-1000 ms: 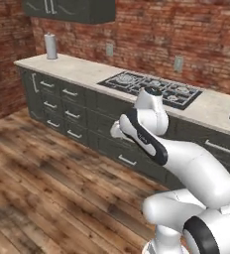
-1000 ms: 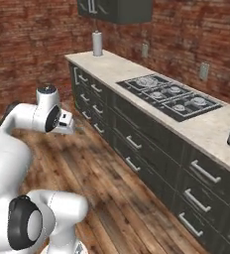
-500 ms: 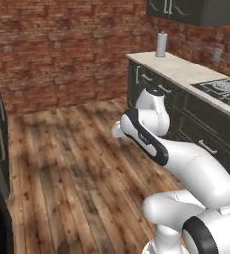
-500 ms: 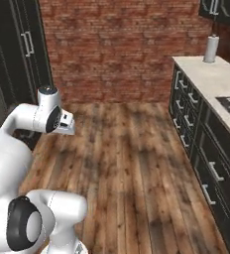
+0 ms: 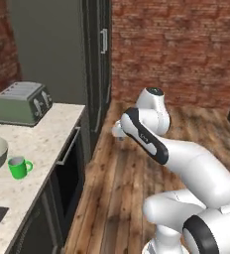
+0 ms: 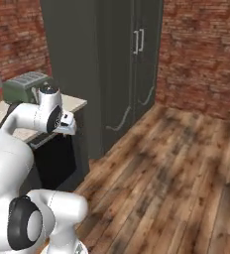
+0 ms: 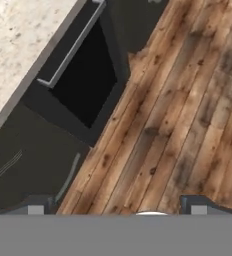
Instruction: Clear the mugs and bowl far away from the sink.
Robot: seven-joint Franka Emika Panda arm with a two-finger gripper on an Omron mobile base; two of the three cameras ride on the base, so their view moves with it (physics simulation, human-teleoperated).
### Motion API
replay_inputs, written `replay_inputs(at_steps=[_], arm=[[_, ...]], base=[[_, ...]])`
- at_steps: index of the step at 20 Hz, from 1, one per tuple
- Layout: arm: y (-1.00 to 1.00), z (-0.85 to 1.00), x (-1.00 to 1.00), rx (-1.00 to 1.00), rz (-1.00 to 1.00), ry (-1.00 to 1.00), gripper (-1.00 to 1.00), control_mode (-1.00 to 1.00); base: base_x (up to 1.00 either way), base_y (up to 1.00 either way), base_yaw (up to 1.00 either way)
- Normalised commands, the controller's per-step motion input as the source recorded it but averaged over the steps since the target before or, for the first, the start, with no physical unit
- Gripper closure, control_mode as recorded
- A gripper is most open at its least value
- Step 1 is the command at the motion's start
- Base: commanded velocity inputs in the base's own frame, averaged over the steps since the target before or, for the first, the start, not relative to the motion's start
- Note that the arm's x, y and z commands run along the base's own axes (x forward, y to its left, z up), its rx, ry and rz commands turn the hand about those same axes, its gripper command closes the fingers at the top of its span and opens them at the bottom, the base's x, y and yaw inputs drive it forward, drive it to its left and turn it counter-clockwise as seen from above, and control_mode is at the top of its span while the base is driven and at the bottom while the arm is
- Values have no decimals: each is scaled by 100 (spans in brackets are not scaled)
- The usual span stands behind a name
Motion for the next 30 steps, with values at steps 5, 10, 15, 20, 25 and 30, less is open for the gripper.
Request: replay_inputs(at_steps=[5,10,15,20,25,30], arm=[[0,0,0,0,0,0,-100,100],[0,0,0,0,0,0,-100,100],[0,0,0,0,0,0,-100,100],[0,0,0,0,0,0,-100,100],[0,0,0,0,0,0,-100,100],[0,0,0,0,0,0,-100,100]], base=[[-4,0,83],[5,0,72],[24,-17,55],[25,-57,48],[43,-74,35],[48,-45,21]])
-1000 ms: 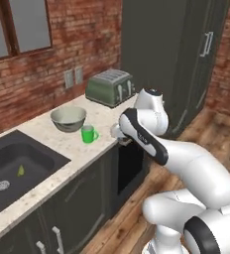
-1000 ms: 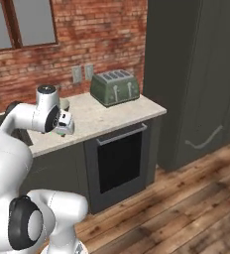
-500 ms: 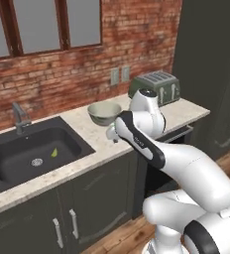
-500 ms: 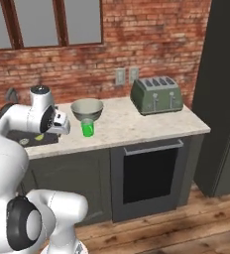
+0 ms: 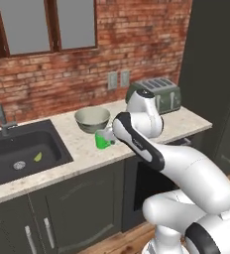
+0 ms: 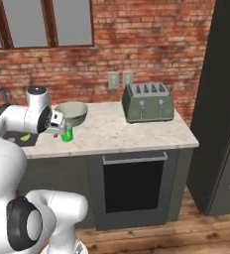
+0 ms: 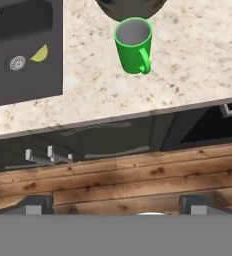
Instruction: Clear the mugs and bowl far away from the sink.
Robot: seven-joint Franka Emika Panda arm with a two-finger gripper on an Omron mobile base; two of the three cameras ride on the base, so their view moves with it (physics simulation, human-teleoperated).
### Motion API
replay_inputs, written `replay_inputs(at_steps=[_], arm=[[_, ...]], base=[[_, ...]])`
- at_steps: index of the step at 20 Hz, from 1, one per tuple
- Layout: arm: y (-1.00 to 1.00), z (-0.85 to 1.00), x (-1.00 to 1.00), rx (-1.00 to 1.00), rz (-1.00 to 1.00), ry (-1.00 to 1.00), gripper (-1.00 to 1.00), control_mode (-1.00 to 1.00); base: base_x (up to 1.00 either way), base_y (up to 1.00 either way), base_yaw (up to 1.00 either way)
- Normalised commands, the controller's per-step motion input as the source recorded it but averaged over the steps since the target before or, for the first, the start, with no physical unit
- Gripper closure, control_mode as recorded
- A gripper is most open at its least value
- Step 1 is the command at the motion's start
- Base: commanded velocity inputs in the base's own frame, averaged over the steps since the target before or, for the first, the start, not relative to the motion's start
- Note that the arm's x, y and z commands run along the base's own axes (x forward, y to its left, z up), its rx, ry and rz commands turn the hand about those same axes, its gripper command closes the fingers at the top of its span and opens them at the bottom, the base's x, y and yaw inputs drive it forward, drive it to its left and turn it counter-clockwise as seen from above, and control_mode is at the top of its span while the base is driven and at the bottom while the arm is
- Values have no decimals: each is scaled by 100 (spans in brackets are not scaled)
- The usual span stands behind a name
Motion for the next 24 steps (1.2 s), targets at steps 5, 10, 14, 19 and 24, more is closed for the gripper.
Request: replay_inputs(at_steps=[5,10,14,19,24], arm=[[0,0,0,0,0,0,-100,100],[0,0,0,0,0,0,-100,100],[-17,-4,0,0,5,0,-100,-100],[-83,-49,1,0,13,6,-100,-100],[-12,-77,23,-6,2,8,-100,-100]], base=[[61,0,14],[57,-6,16],[18,-31,16],[0,0,0],[0,0,0]])
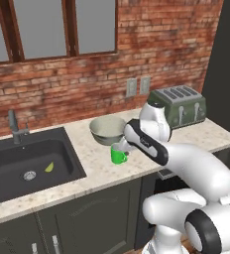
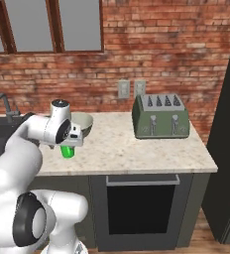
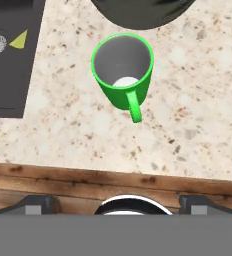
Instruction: Clear the mugs and bowl far away from the sink.
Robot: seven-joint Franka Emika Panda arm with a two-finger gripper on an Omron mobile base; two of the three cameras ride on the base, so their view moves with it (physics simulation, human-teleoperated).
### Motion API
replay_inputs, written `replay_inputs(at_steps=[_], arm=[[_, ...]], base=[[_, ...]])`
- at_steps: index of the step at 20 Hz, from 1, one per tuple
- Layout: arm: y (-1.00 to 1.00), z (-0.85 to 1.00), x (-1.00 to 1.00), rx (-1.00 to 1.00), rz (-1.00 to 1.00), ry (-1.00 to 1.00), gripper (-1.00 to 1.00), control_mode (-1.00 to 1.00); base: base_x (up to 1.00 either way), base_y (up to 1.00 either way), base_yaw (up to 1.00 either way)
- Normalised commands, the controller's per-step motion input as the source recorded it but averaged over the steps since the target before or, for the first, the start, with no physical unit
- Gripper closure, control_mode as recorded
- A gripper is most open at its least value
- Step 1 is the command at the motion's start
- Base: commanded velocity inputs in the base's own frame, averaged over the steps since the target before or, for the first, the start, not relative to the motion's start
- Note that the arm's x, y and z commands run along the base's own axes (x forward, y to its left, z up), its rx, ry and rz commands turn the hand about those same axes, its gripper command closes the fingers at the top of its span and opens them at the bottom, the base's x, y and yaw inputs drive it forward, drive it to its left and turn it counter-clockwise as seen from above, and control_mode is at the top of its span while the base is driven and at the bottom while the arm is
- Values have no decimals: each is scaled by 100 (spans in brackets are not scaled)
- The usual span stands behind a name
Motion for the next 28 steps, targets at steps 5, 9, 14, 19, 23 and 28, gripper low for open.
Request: replay_inputs(at_steps=[5,9,14,19,23,28], arm=[[0,-57,18,-3,2,1,-100,-100],[0,-33,16,0,3,0,-100,-100],[0,-27,20,-1,4,-1,-100,-100],[0,-12,18,0,6,-5,-100,-100],[0,0,14,0,6,-11,-100,-100],[2,-4,8,0,6,-8,-100,-100]], base=[[0,0,0],[0,0,0],[0,0,0],[0,0,0],[0,0,0],[0,0,0]])
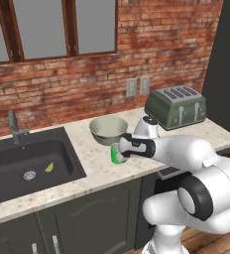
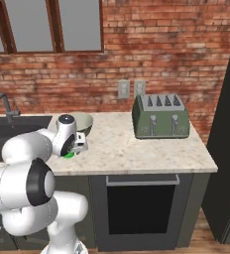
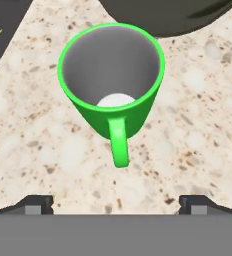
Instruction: Clear the mugs and bowl far away from the sink.
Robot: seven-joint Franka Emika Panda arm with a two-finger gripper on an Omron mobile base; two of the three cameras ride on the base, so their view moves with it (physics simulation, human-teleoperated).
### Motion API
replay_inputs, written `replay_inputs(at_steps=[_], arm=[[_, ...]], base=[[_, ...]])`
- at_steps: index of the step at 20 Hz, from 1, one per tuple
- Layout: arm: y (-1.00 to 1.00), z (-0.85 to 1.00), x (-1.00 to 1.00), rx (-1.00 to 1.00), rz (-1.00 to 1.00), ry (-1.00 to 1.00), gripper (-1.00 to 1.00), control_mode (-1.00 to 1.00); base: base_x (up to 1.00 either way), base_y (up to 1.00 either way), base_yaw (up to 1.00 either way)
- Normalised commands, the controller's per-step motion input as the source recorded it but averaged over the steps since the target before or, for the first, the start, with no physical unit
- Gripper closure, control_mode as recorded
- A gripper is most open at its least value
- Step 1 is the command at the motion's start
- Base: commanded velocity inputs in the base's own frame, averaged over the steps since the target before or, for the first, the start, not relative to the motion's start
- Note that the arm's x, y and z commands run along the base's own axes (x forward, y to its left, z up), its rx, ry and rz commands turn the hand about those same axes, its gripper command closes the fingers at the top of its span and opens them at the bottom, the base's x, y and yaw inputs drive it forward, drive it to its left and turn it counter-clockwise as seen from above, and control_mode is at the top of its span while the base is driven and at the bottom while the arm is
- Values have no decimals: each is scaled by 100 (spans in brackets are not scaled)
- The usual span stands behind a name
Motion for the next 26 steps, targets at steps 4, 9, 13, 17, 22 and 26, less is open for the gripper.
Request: replay_inputs(at_steps=[4,9,13,17,22,26], arm=[[8,-13,12,0,4,-3,-100,-100],[4,0,12,0,7,-9,-100,-100],[2,0,8,0,5,-7,-100,-100],[0,0,1,0,5,-4,-100,-100],[0,0,7,0,6,-4,-100,-100],[0,0,13,0,4,-1,-100,-100]], base=[[0,0,0],[0,0,0],[0,0,0],[0,0,0],[0,0,0],[0,0,0]])
